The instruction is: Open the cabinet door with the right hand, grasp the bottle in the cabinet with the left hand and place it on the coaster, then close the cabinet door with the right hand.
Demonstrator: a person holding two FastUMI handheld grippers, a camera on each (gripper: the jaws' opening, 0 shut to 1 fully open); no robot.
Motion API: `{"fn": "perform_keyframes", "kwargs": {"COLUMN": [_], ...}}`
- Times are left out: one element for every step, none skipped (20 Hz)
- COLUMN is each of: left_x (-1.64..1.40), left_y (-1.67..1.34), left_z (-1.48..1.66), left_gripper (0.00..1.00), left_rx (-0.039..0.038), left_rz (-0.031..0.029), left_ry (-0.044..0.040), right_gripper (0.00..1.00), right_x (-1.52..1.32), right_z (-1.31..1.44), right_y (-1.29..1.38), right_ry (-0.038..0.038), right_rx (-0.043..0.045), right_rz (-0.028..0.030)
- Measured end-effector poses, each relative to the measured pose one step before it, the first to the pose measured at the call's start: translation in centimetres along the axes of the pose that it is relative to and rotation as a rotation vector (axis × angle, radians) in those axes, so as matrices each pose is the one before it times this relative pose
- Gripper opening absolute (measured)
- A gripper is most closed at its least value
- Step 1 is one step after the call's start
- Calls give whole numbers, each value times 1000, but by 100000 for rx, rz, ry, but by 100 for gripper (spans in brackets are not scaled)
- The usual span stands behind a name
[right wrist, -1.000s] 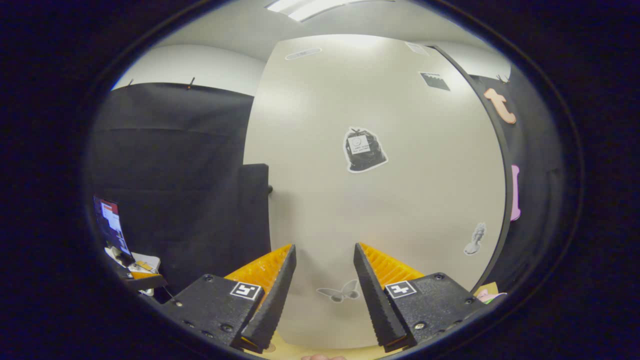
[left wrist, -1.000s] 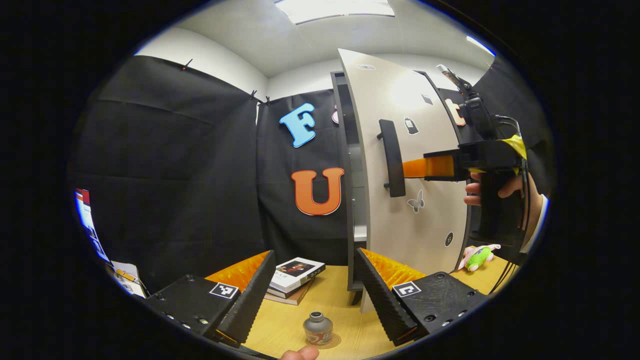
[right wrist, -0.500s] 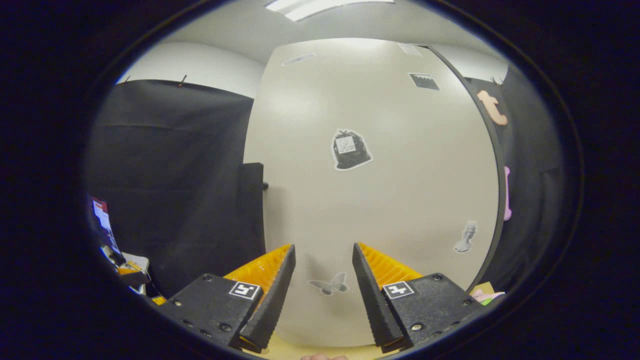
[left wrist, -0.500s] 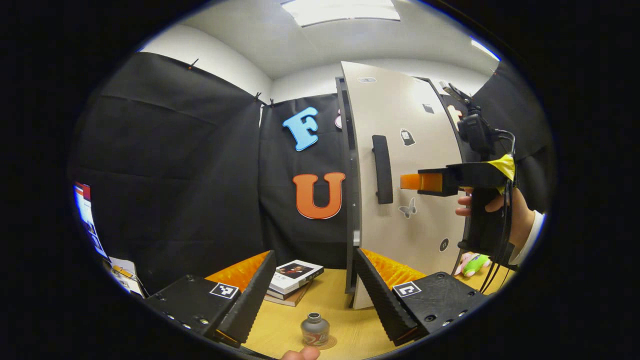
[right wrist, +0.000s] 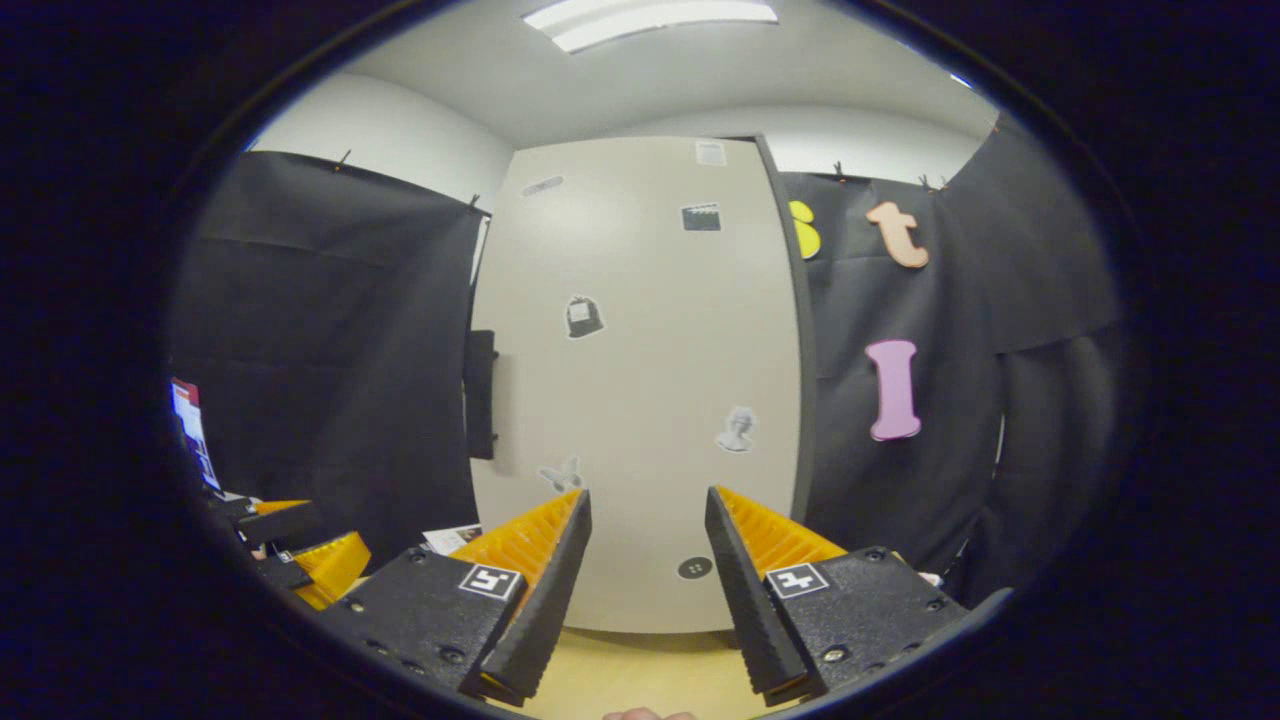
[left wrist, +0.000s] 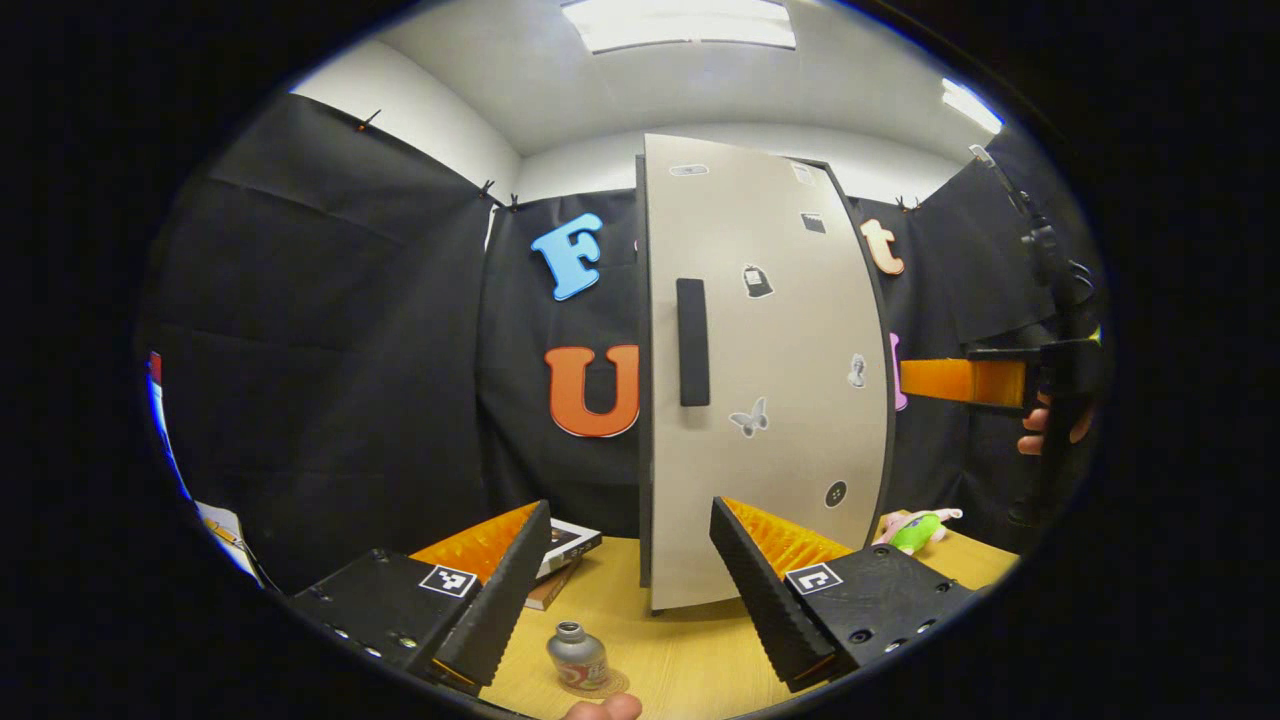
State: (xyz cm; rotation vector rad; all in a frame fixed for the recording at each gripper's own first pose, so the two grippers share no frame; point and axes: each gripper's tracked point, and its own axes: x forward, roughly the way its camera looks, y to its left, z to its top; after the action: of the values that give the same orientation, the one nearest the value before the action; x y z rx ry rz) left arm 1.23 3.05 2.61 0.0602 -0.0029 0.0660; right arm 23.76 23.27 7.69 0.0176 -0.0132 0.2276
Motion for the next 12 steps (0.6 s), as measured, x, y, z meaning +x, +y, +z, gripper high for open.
{"fn": "perform_keyframes", "kwargs": {"left_x": [103,117,111,77,-87,-25,-346,-3,-115,-33,71,-162], "left_y": [-964,-999,-733,-727,-723,-662,-949,-582,-542,-396,-379,-208], "left_z": [-111,-19,32,230,88,96,-127,5,115,130,-44,-248], "left_gripper": [96,96,96,96,96,96,96,96,96,96,96,96], "left_rx": [101,163,111,-105,-156,-120,-47,-57,-86,-162,-231,-232], "left_rz": [-2492,-2371,-1742,-1648,-1561,-1351,-1146,-1149,-1008,-838,-914,-1080], "left_ry": [184,84,-297,-741,-570,-369,-121,-152,-529,-569,-344,36], "right_gripper": [75,75,76,75,75,75,75,76,73,75,75,75], "right_x": [-1454,-1498,-1560,-1337,-1157,-973,-1104,-933,-1039,-680,-571,-373], "right_z": [-667,-596,-386,-370,-750,-580,-337,181,253,107,-424,-372], "right_y": [-1297,-1248,-1021,-986,-1037,-1277,-1715,-1328,-1051,-981,-997,-930], "right_ry": [1230,957,287,178,1872,1305,748,-1597,-2421,-1218,325,980], "right_rx": [622,1328,1934,1543,862,846,979,1535,1782,729,-485,-1178], "right_rz": [-3806,-2745,-2165,-1318,-1732,-2976,-5429,-3574,-2781,-2075,-2008,-2039]}}
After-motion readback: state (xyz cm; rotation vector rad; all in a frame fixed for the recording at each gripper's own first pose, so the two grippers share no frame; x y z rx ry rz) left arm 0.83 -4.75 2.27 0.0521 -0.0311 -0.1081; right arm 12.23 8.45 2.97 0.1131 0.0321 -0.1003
